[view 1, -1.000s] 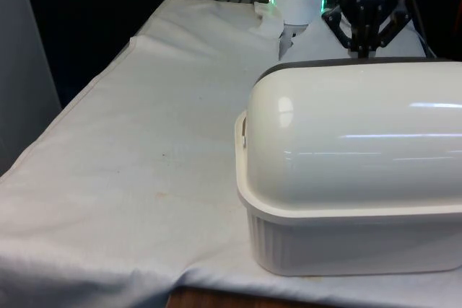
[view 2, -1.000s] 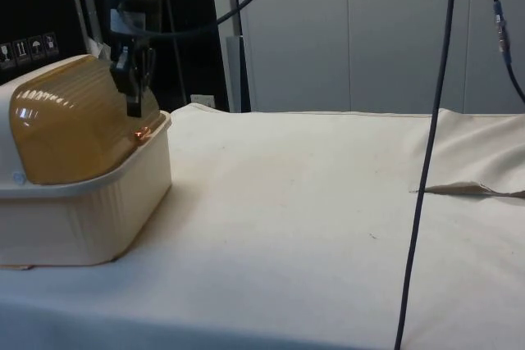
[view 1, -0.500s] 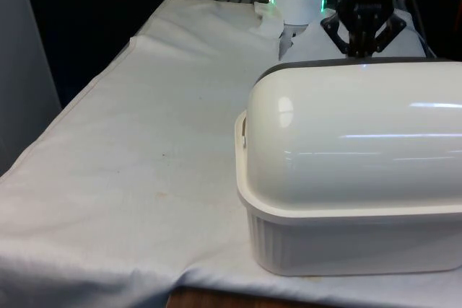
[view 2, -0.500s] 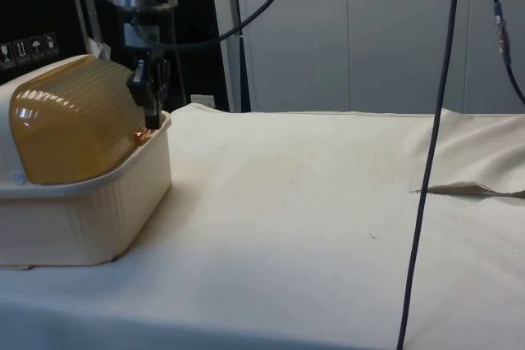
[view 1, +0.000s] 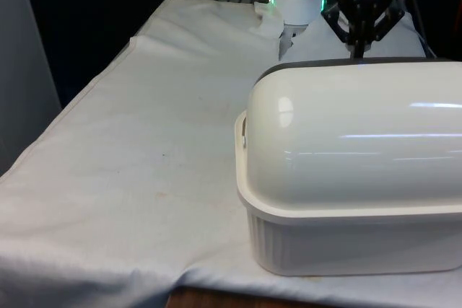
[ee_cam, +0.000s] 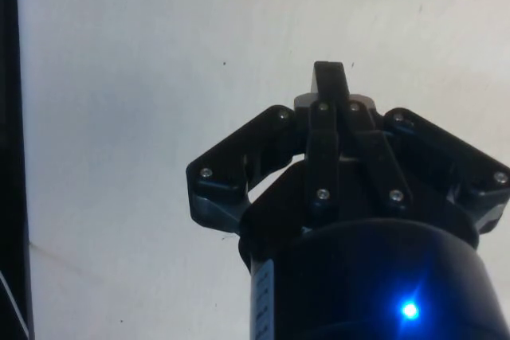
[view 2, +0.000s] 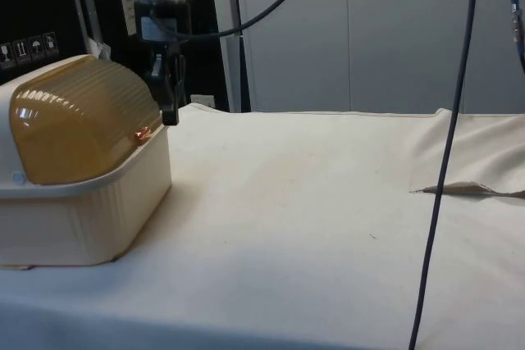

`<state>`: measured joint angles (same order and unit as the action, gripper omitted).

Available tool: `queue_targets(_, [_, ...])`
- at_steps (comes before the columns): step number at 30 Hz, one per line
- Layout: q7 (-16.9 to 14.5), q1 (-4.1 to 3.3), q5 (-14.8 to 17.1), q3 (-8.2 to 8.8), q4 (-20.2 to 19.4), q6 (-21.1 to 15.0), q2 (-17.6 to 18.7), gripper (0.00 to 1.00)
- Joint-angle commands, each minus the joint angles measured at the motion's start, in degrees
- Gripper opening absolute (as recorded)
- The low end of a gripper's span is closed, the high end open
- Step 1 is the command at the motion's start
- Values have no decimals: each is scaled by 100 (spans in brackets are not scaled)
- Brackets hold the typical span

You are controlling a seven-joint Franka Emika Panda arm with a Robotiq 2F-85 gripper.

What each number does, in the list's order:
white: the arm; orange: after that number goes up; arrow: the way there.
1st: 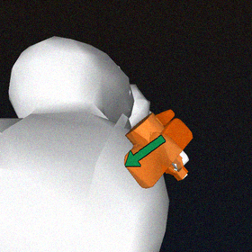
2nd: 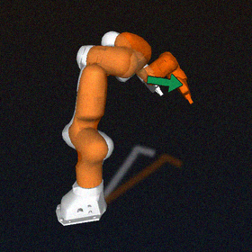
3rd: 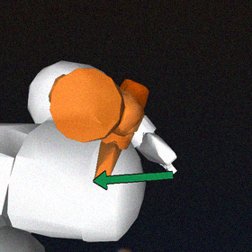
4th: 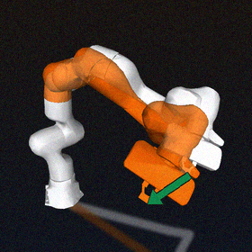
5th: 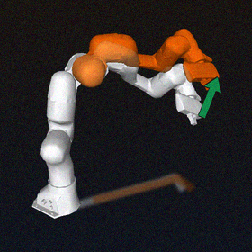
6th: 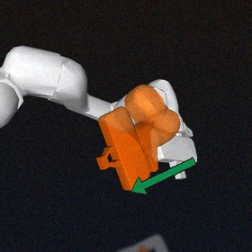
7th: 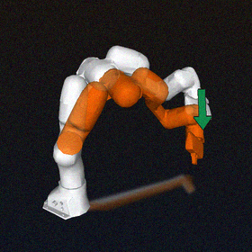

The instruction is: Open the lid, then close it.

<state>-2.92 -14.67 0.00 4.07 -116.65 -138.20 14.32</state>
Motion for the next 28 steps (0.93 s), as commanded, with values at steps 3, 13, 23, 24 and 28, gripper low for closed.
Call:
queue_targets(3, [-29, -6, 6, -11, -183, -40, -143, 0])
queue_targets(13, [-23, 0, 17, -17, -189, -57, -166, 25])
queue_targets(23, [-23, 0, 0, -11, -183, -34, -172, 74])
queue_targets(24, [-23, 0, 17, -17, -183, -63, -166, 74])
queue_targets(28, [-23, 0, 11, -11, -183, -46, -166, 98])
